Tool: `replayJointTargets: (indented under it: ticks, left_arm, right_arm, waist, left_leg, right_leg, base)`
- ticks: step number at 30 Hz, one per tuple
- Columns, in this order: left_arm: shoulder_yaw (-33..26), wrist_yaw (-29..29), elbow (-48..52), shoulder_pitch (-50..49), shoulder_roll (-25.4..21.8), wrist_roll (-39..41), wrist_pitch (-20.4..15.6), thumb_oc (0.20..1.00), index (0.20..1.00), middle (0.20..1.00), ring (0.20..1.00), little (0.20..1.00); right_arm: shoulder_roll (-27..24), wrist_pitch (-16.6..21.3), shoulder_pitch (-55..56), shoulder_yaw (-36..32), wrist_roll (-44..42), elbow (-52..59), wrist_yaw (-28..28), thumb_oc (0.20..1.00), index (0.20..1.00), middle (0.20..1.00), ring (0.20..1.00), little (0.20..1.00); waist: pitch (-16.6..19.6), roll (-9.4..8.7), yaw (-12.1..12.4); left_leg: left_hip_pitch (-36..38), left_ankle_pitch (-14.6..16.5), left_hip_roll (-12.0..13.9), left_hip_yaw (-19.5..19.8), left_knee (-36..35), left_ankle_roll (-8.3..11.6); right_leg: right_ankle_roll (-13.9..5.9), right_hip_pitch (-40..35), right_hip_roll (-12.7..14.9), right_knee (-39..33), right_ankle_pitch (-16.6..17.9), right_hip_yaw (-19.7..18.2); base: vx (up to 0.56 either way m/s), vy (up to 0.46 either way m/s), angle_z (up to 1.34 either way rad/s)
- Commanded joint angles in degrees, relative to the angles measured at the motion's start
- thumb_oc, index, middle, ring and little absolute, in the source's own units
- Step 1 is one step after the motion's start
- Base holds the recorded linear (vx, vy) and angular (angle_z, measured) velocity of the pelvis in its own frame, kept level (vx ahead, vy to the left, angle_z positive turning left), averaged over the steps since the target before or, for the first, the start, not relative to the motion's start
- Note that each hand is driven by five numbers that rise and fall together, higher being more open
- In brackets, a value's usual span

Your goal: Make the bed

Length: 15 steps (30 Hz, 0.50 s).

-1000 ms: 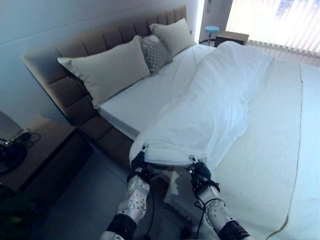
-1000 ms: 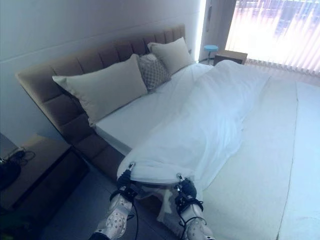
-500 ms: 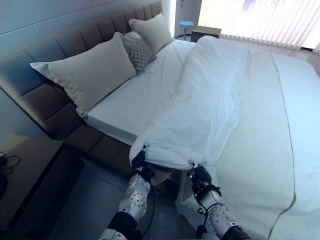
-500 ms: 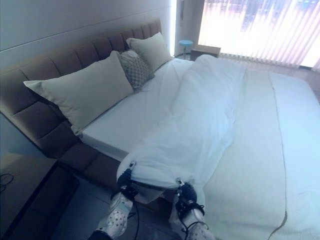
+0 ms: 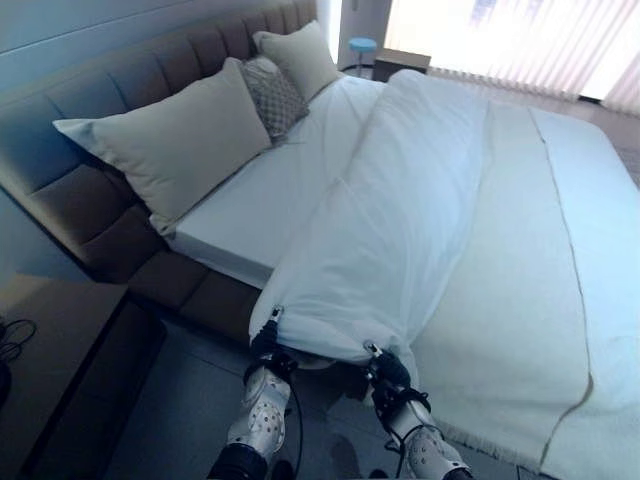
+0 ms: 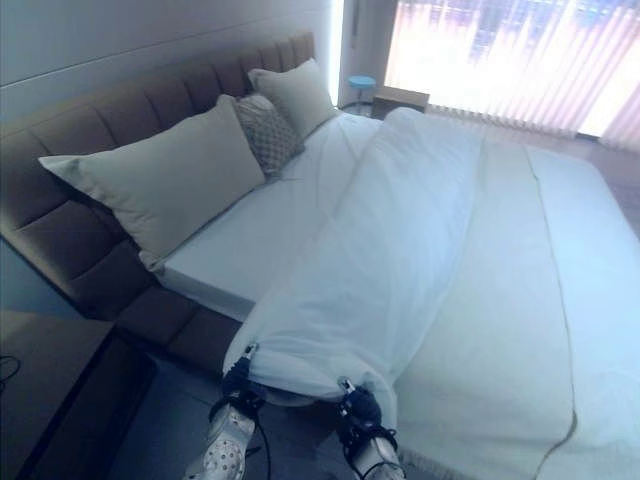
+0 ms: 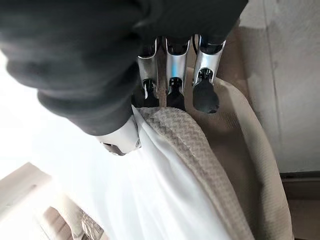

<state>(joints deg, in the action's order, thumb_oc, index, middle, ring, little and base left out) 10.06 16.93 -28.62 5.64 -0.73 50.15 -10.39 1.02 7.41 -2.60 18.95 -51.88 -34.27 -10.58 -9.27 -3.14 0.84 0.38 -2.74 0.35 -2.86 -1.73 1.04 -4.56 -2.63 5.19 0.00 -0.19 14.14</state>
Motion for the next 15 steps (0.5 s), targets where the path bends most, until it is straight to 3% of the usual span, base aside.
replayJointTargets:
  ticks: [1,15]
  left_arm:
    - [-7.61,1.77,4.94,-2.84,-6.32,-2.43,-5.66,0.2,0.2,0.2,0.2,0.2]
    - [-7.1,1.78,-4.23,-4.11,-6.39,-4.31,-2.92,0.2,0.2,0.2,0.2,0.2]
  right_arm:
    - [-6.22,2.89,2.67,-3.07,1.23,-0.01,-1.63,0.2,0.2,0.2,0.2,0.2]
    - [-6.62,0.7,2.98,-3.98,4.65,-10.64,-2.3,0.2,0.2,0.2,0.2,0.2]
  waist:
    - [1.8,0.95,1.82]
    - [1.29,1.91,1.43]
  left_leg:
    - [0.98,0.54,-3.38,-0.44,-3.27,1.63]
    - [-0.43,0.83,-3.98,1.4,-3.27,0.93]
  right_leg:
    - [0.21,1.7,-5.15,0.14,-0.62,-0.48]
    - [0.08,0.87,-5.51,-4.28,0.27,-0.08]
  base:
    - [0.09,-0.032,-0.01]
    - [0.03,-0.019,0.03]
